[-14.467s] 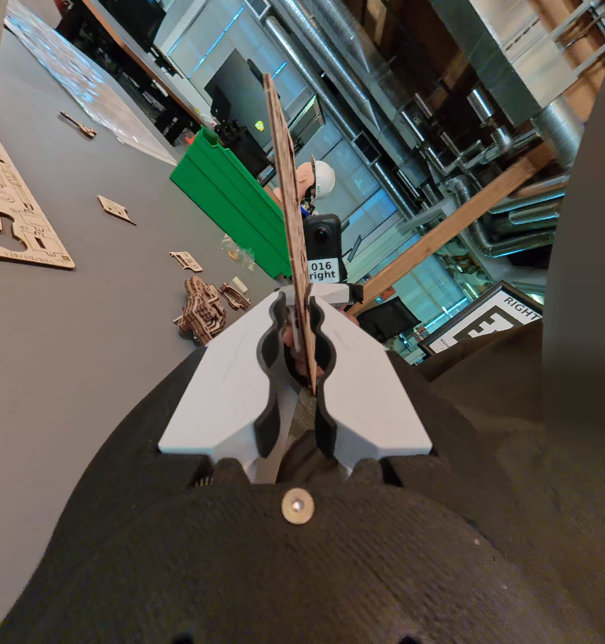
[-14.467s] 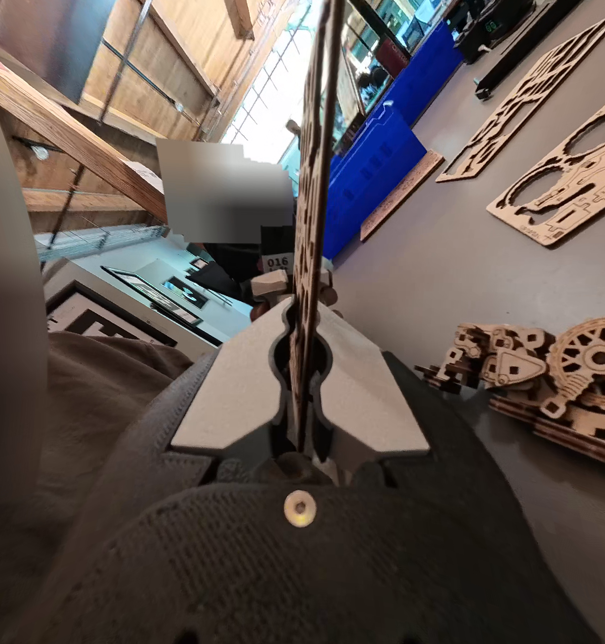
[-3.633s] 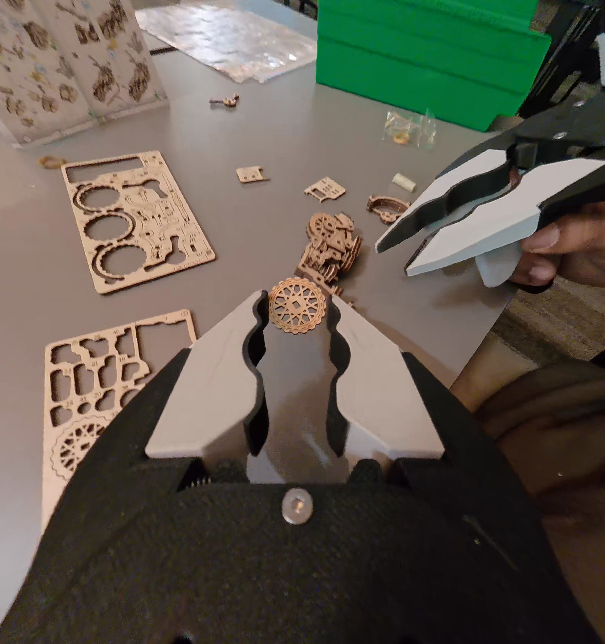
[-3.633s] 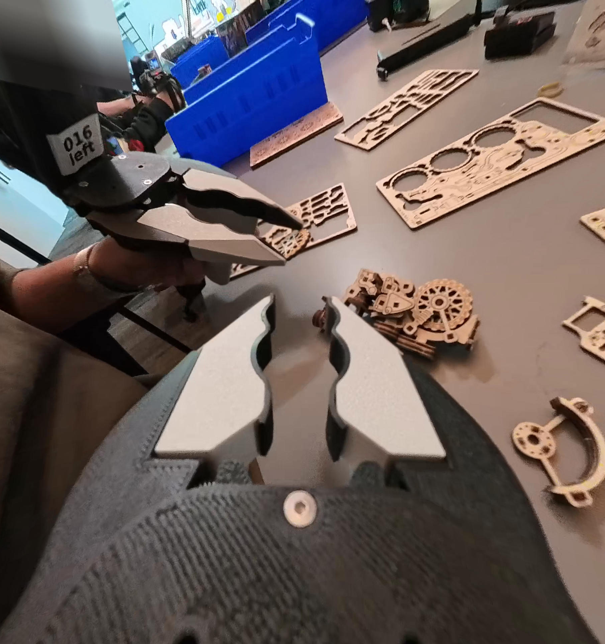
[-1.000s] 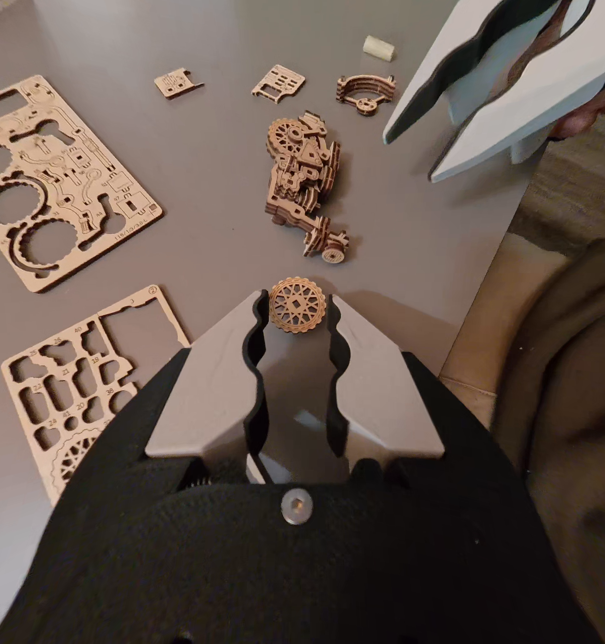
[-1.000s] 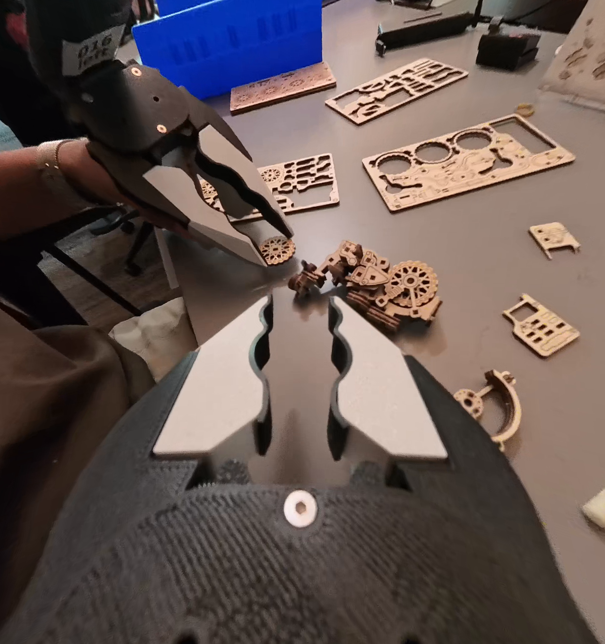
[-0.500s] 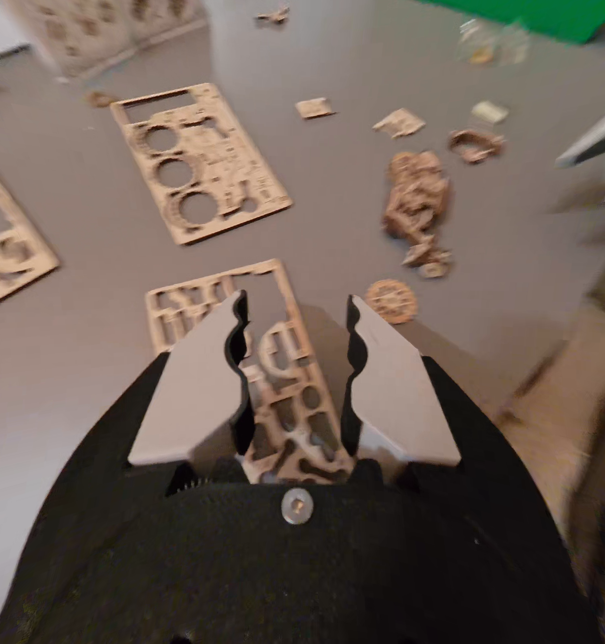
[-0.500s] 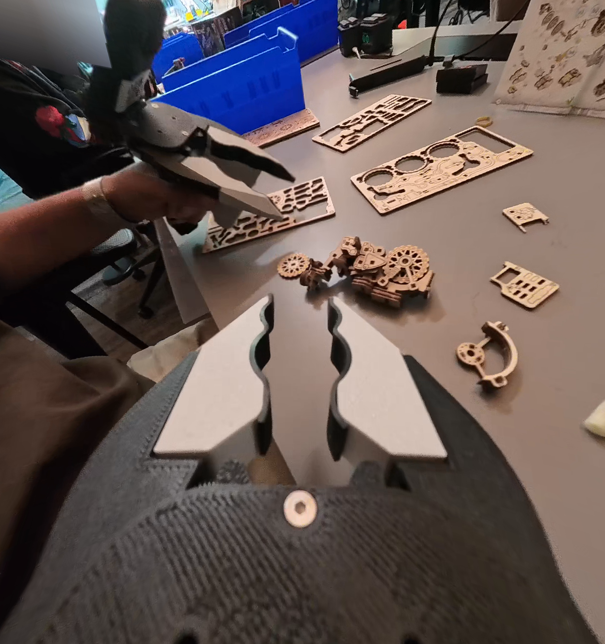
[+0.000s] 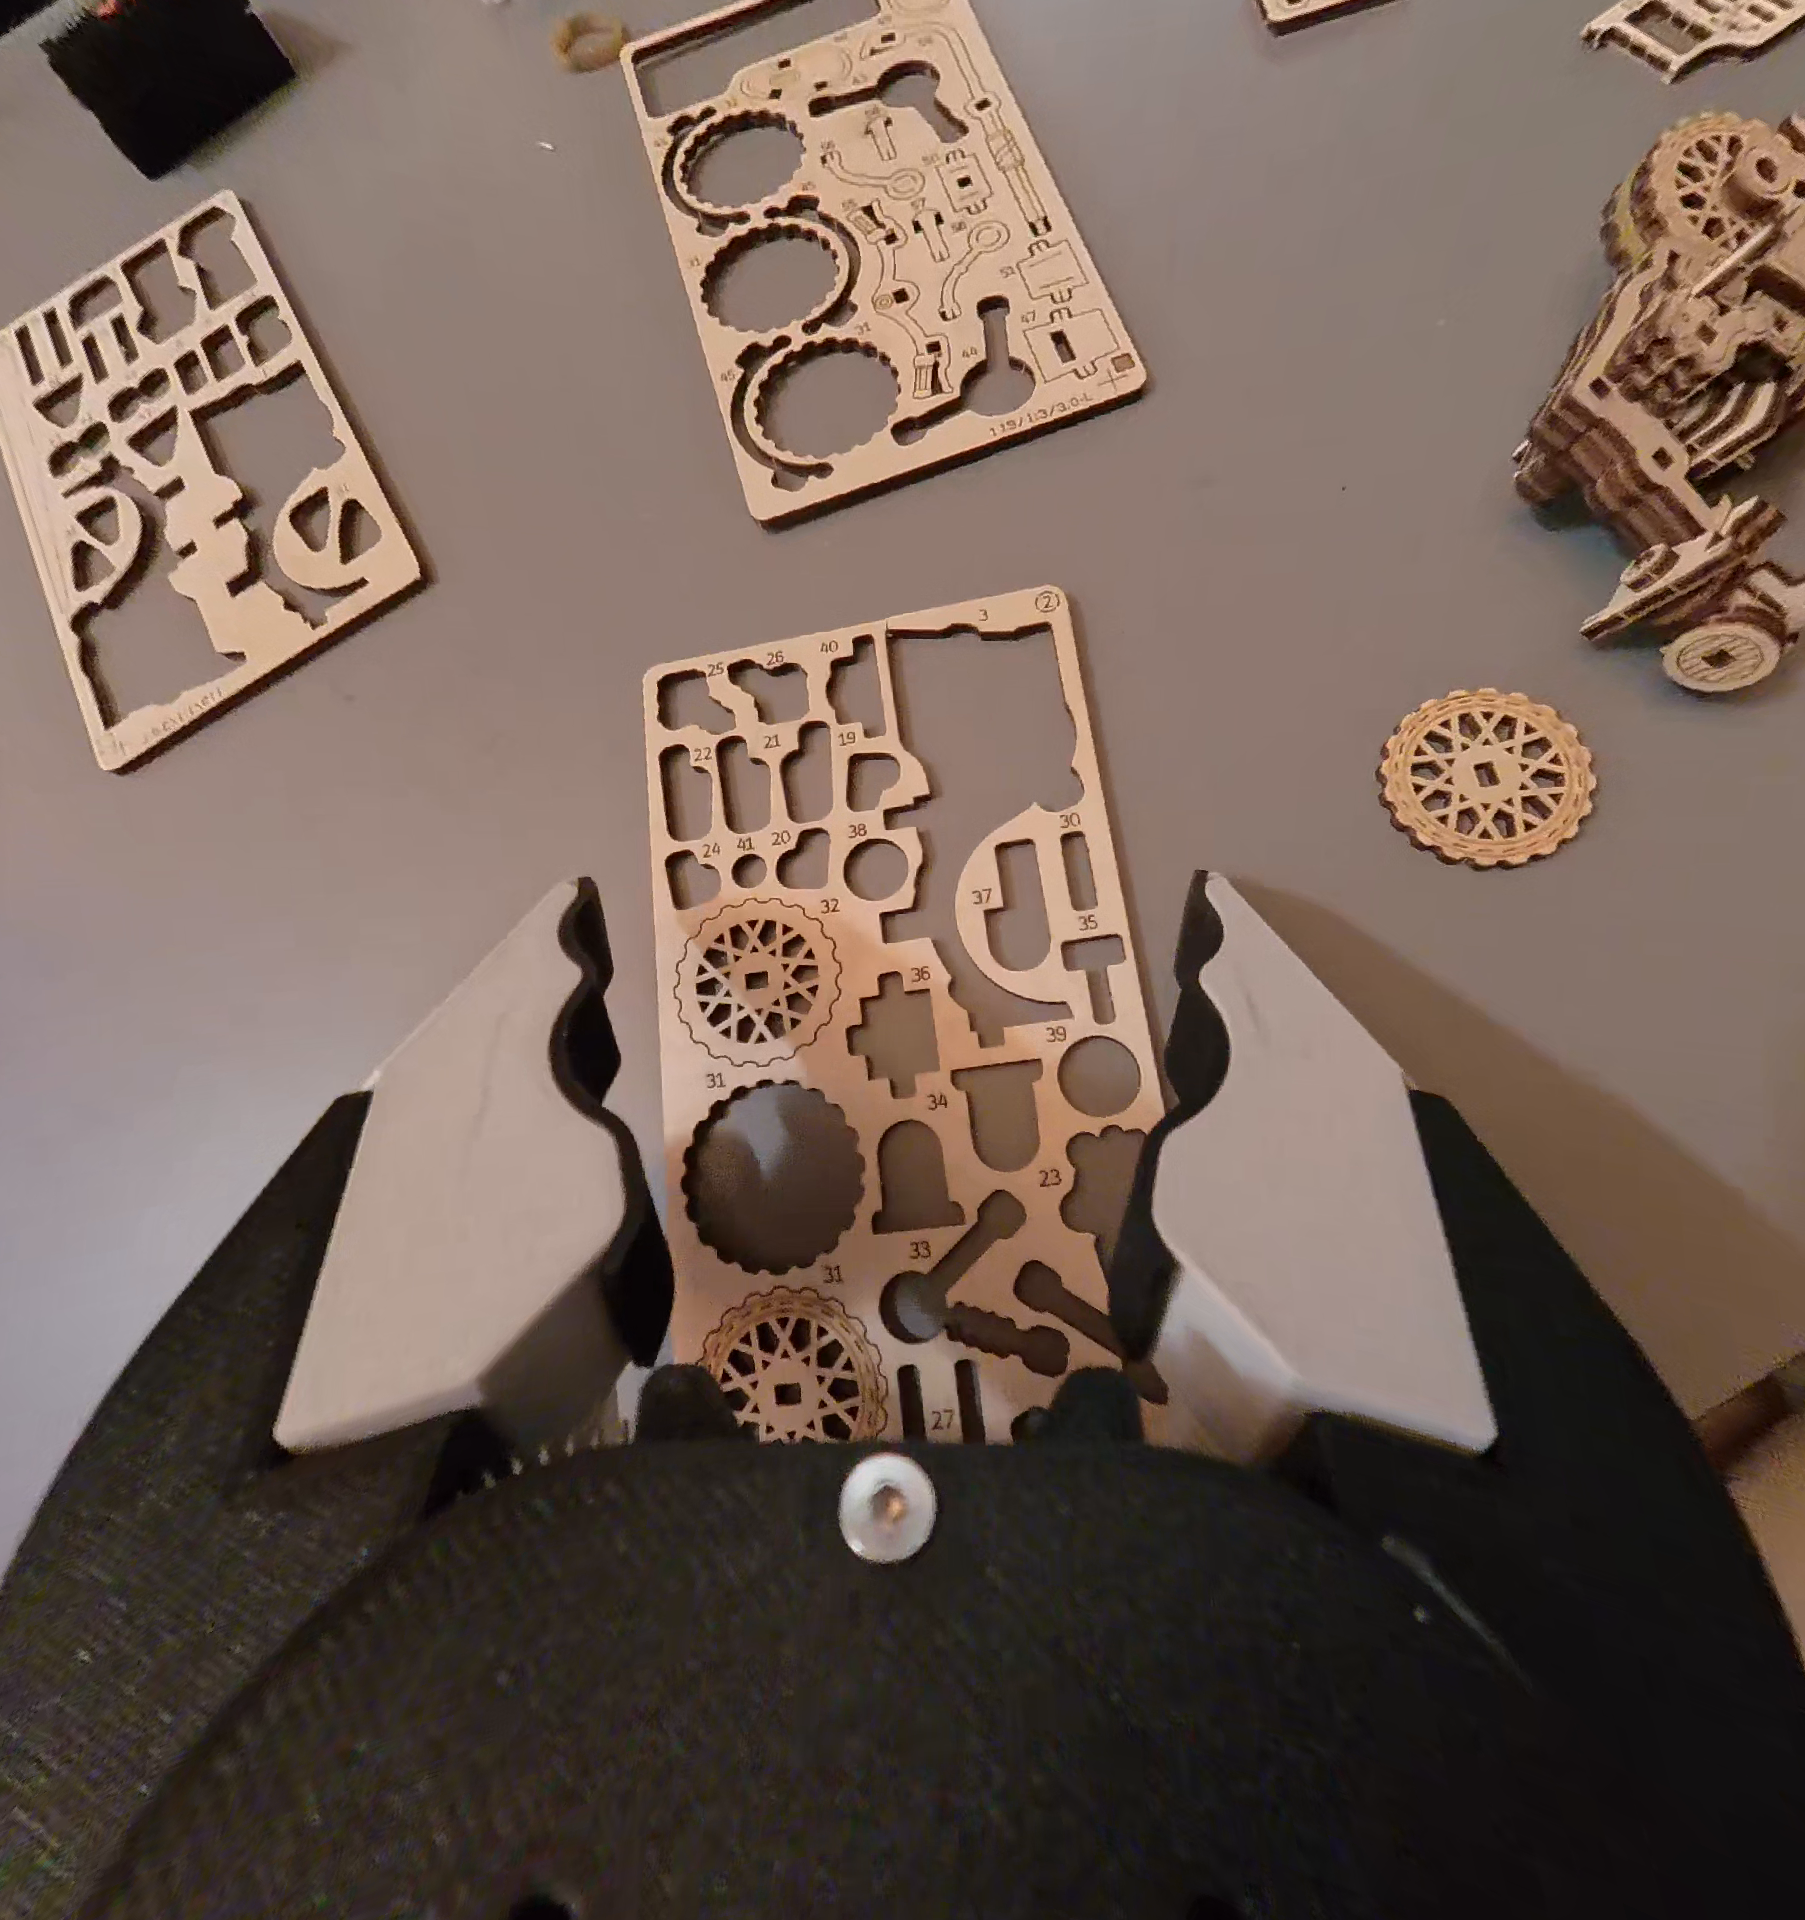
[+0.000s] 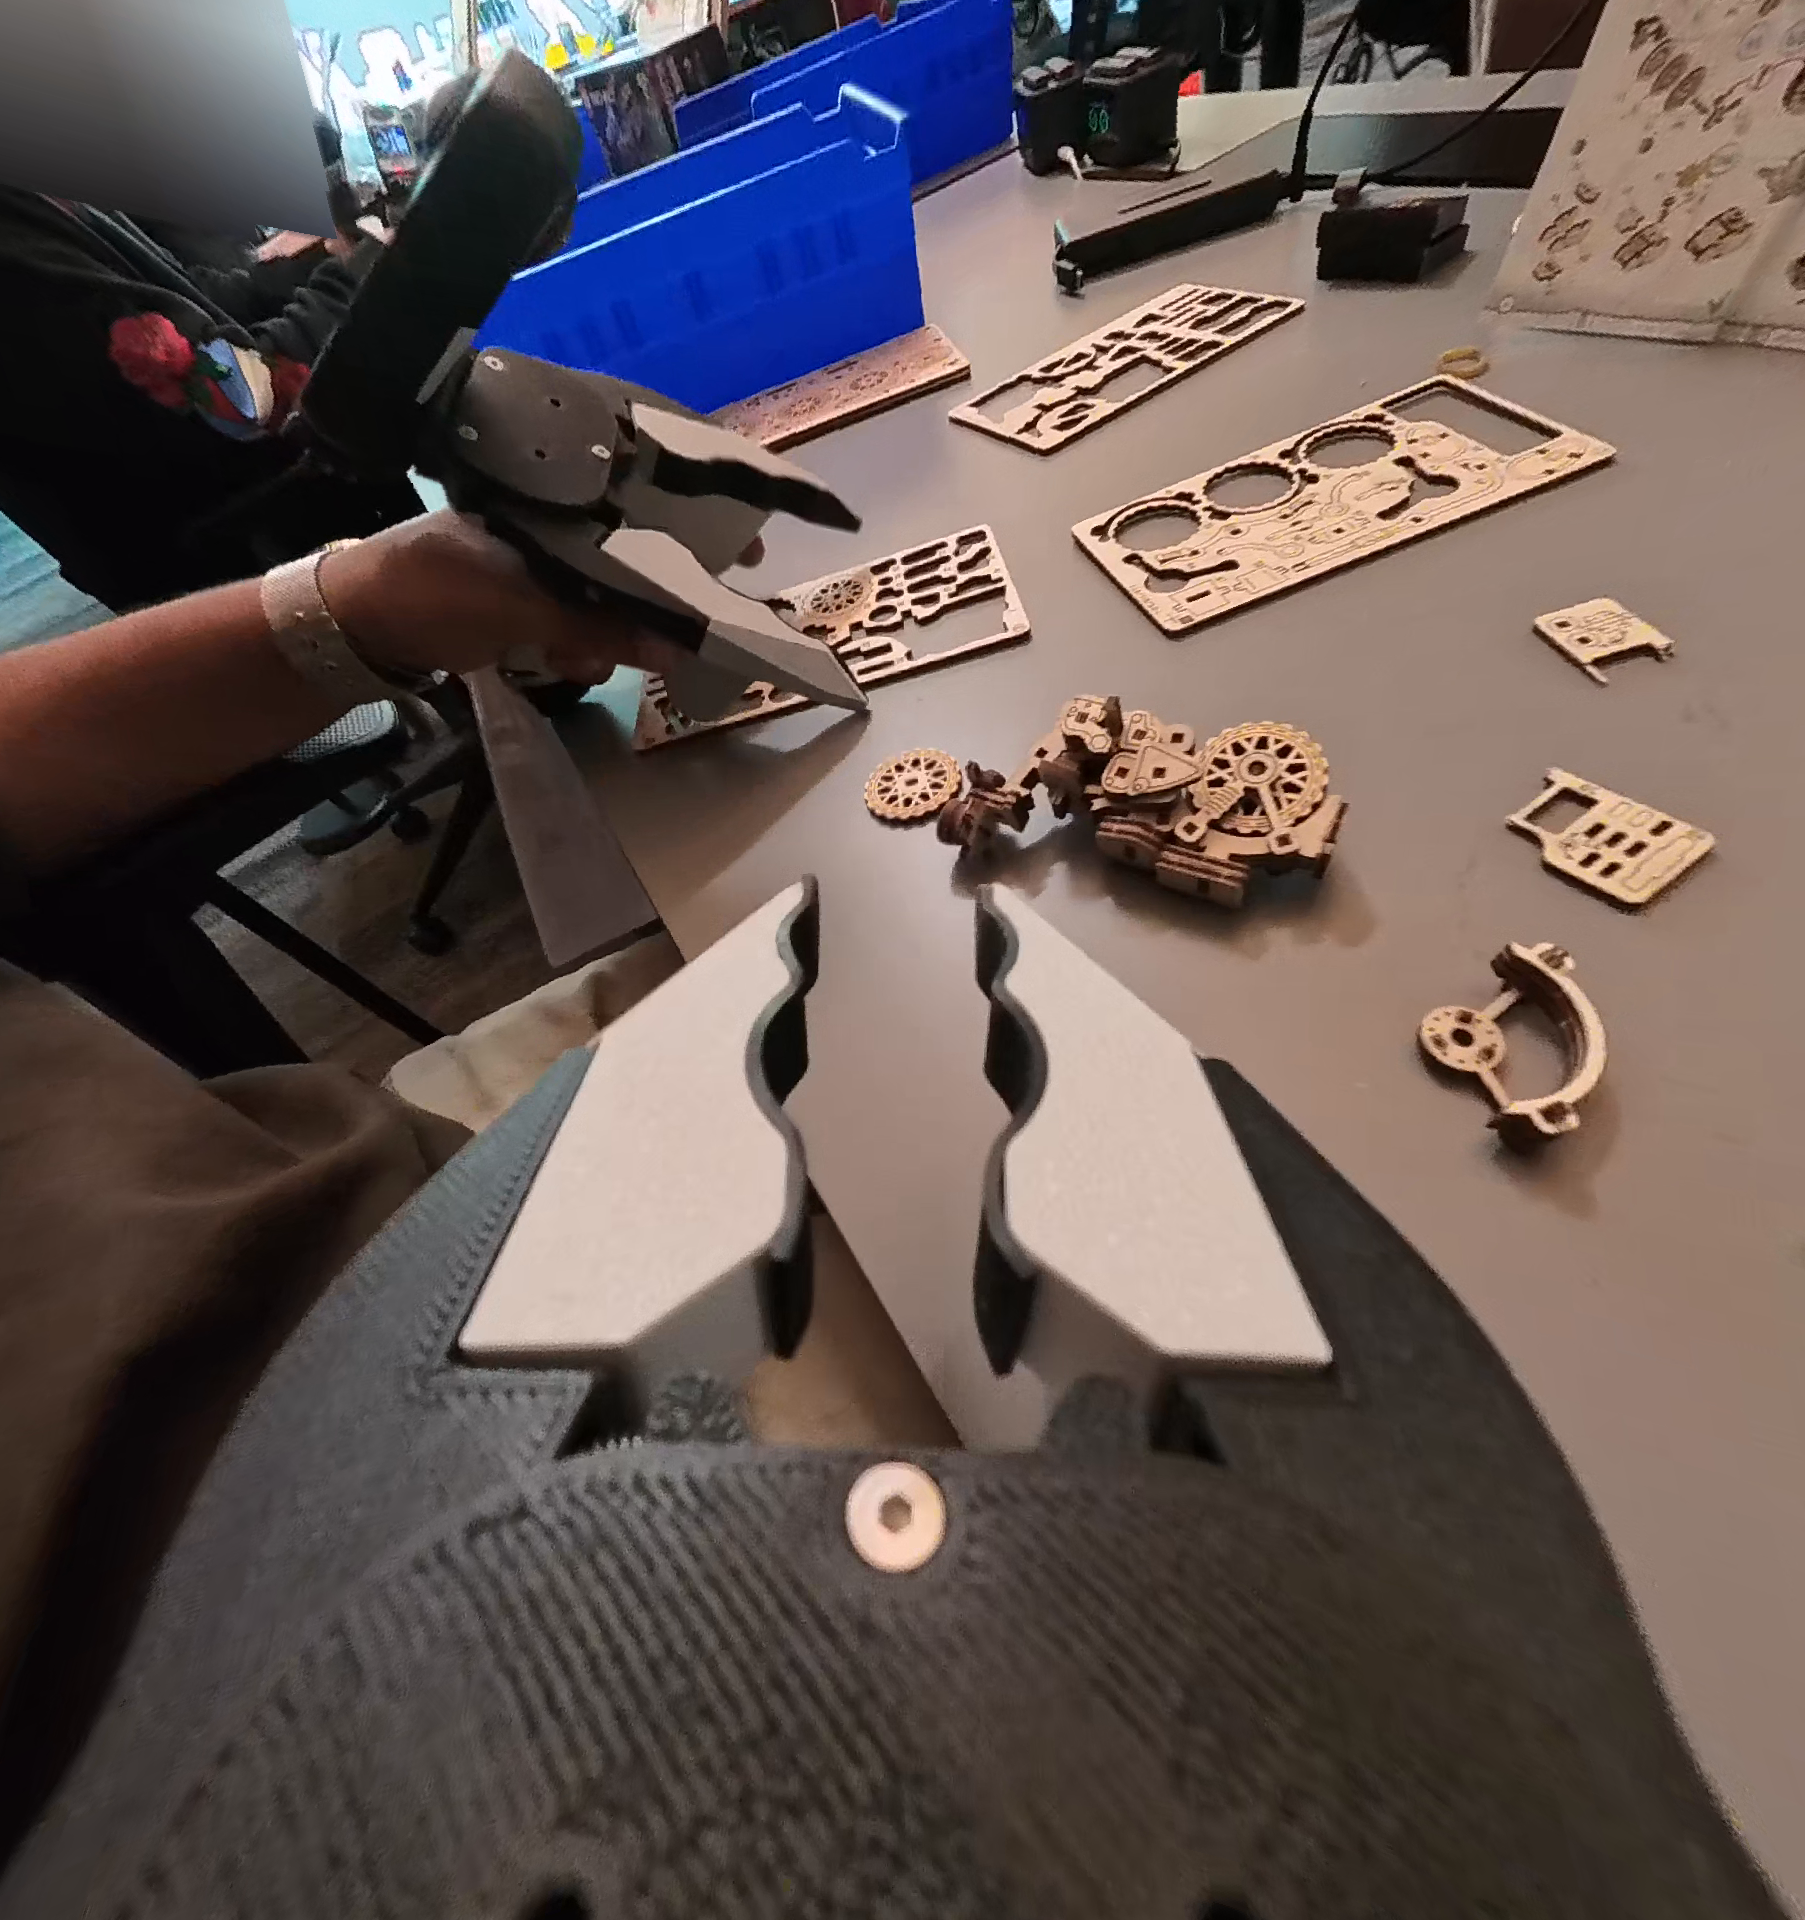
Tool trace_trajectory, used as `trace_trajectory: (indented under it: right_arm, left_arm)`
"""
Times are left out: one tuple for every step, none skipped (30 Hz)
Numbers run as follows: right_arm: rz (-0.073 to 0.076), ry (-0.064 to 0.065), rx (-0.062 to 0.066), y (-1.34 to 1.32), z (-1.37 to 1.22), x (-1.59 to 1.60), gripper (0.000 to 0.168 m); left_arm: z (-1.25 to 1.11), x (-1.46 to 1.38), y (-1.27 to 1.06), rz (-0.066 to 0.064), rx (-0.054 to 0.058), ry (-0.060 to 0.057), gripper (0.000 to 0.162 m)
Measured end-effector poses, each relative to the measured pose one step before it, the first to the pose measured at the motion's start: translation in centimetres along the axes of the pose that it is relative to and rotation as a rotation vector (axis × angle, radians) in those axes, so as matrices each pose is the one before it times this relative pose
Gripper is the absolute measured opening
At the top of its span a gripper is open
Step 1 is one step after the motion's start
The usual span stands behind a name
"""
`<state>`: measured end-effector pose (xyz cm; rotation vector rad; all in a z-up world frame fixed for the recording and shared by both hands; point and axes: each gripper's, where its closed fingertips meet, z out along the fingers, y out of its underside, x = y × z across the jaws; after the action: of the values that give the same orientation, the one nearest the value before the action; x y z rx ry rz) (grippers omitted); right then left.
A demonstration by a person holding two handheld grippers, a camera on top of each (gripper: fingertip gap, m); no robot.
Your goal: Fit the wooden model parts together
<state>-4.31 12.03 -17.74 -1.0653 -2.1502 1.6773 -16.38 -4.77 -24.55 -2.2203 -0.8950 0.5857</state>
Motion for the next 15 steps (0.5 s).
trace_trajectory:
  right_arm:
    - [0.0048, 0.0011, 0.0048, -0.071, -0.049, 0.102, 0.029]
    - [0.0034, 0.0021, 0.0005, -0.002, -0.022, 0.098, 0.029]
    - [0.0021, 0.0014, -0.0023, 0.05, 0.01, 0.064, 0.029]
    - [0.0008, -0.0004, -0.0027, 0.063, 0.028, -0.006, 0.029]
    - [-0.0005, -0.0013, -0.0017, 0.038, 0.032, -0.043, 0.029]
    - [-0.0014, -0.0009, -0.0014, 0.024, 0.016, -0.05, 0.029]
    - [-0.0019, -0.0005, -0.0013, 0.024, 0.027, -0.06, 0.029]
    - [-0.0016, -0.0003, -0.0017, 0.032, 0.024, -0.031, 0.029]
    - [-0.0008, -0.0003, -0.0021, 0.043, 0.022, -0.019, 0.029]
    - [-0.0001, 0.0002, -0.002, 0.036, 0.019, 0.01, 0.029]
    - [0.0006, 0.0004, -0.0014, 0.035, 0.01, 0.037, 0.029]
    - [0.0019, -0.0001, 0.0, 0.009, 0.001, 0.032, 0.029]
    - [0.0034, -0.0006, 0.0009, -0.002, -0.008, 0.027, 0.029]
    - [0.0039, -0.0004, 0.0016, -0.024, -0.016, 0.043, 0.029]
    - [0.0034, -0.0005, 0.0019, -0.021, -0.017, 0.026, 0.029]
  left_arm:
    - [0.066, -0.001, 0.106, -0.0176, -0.0079, 0.0108, 0.109]
    - [0.065, 0.008, 0.125, -0.0212, -0.0091, 0.0116, 0.109]
    - [0.045, -0.012, 0.086, -0.0191, -0.0069, 0.0091, 0.107]
    - [0.025, -0.104, 0.052, -0.0121, -0.0032, 0.0014, 0.106]
    - [-0.006, -0.166, -0.011, -0.0091, 0.0009, -0.0057, 0.104]
    - [-0.016, -0.138, -0.015, -0.0057, 0.0018, -0.0058, 0.103]
    - [-0.018, -0.118, -0.017, -0.0036, 0.0016, -0.0069, 0.101]
    - [-0.008, -0.127, -0.005, -0.0032, 0.0005, -0.0075, 0.1]
    - [-0.005, -0.116, -0.008, -0.003, 0.0004, -0.0072, 0.098]
    - [-0.009, -0.162, -0.001, -0.0046, 0.0006, -0.0092, 0.097]
    - [-0.016, -0.238, -0.031, -0.005, 0.0023, -0.0125, 0.095]
    - [-0.024, -0.354, -0.039, -0.0037, 0.003, -0.0179, 0.093]
    - [-0.024, -0.378, -0.025, -0.0006, 0.0032, -0.018, 0.091]
    - [-0.009, -0.321, 0.001, 0.0009, 0.0019, -0.0128, 0.09]
    - [-0.007, -0.232, 0.014, -0.0015, 0.0009, -0.0056, 0.09]
